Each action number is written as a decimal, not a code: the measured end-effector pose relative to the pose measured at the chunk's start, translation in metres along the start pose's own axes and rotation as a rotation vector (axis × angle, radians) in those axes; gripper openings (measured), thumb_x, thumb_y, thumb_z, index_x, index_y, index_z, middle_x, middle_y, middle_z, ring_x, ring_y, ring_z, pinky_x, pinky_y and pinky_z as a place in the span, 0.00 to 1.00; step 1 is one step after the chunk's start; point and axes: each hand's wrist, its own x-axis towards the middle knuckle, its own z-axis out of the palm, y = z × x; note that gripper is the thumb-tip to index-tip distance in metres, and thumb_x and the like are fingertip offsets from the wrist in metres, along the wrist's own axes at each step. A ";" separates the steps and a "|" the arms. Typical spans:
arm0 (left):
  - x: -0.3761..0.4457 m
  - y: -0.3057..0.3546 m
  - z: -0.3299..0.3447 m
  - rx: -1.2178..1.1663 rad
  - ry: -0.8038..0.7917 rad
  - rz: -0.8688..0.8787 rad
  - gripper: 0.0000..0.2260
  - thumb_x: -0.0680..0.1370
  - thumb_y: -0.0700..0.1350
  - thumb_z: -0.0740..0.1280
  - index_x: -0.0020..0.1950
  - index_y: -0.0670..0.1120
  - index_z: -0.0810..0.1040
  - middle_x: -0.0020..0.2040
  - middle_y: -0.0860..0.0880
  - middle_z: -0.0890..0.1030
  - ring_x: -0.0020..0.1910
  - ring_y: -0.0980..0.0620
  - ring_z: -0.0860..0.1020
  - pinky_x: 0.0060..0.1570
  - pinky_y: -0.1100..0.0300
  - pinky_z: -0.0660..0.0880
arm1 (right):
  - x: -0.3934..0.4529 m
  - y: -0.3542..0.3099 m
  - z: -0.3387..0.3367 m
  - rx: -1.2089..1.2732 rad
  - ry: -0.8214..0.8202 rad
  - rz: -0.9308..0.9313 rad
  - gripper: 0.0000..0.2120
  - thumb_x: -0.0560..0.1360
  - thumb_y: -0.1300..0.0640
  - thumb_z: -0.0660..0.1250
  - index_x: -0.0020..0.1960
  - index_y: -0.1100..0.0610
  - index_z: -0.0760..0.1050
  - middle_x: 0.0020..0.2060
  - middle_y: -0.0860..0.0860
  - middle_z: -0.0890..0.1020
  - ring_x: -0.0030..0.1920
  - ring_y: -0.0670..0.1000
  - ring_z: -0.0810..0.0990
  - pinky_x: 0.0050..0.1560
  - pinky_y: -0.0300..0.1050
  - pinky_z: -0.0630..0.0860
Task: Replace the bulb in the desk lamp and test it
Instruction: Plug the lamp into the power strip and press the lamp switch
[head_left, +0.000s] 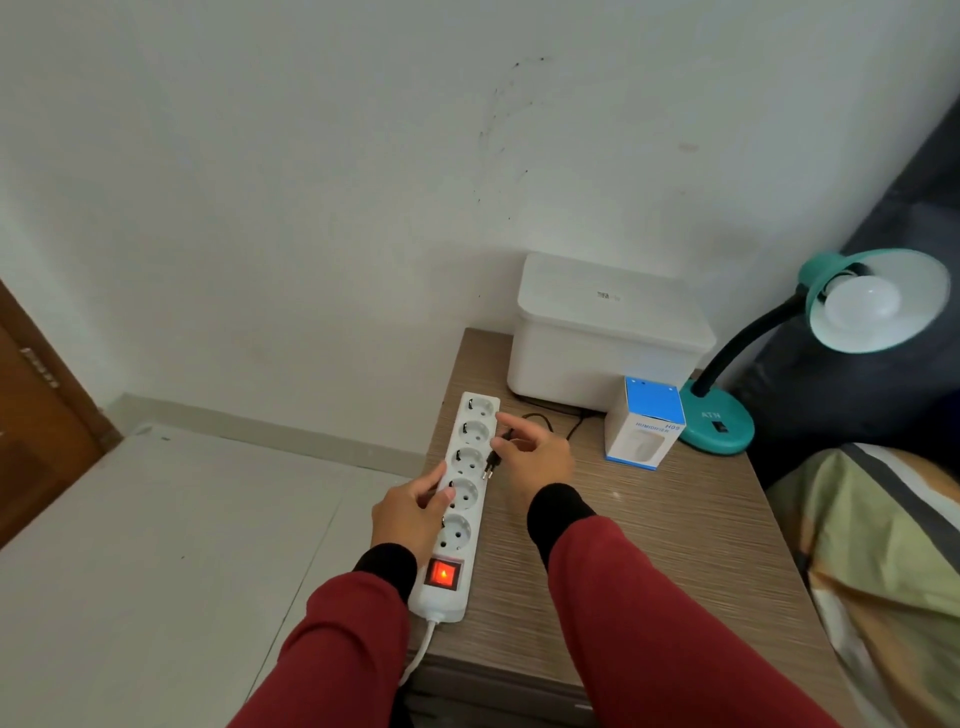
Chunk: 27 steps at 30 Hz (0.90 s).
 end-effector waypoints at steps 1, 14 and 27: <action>0.001 0.000 0.000 -0.002 -0.002 0.001 0.17 0.78 0.44 0.67 0.67 0.52 0.75 0.58 0.47 0.82 0.54 0.54 0.78 0.58 0.65 0.70 | 0.000 0.000 0.002 -0.003 0.025 -0.015 0.14 0.72 0.62 0.70 0.57 0.54 0.80 0.39 0.44 0.77 0.40 0.41 0.75 0.43 0.29 0.73; 0.009 -0.007 -0.004 -0.026 -0.029 0.021 0.17 0.77 0.45 0.68 0.66 0.52 0.75 0.57 0.48 0.83 0.48 0.59 0.76 0.57 0.66 0.72 | 0.003 0.001 0.032 -0.248 0.075 -0.233 0.08 0.72 0.64 0.70 0.51 0.61 0.82 0.47 0.55 0.82 0.43 0.45 0.76 0.47 0.33 0.72; 0.013 -0.010 -0.002 -0.031 -0.029 0.033 0.17 0.77 0.45 0.68 0.66 0.52 0.75 0.57 0.49 0.83 0.48 0.59 0.77 0.51 0.67 0.71 | 0.006 -0.001 0.033 -0.430 -0.028 -0.363 0.06 0.70 0.63 0.72 0.47 0.61 0.83 0.45 0.55 0.83 0.46 0.52 0.81 0.46 0.33 0.71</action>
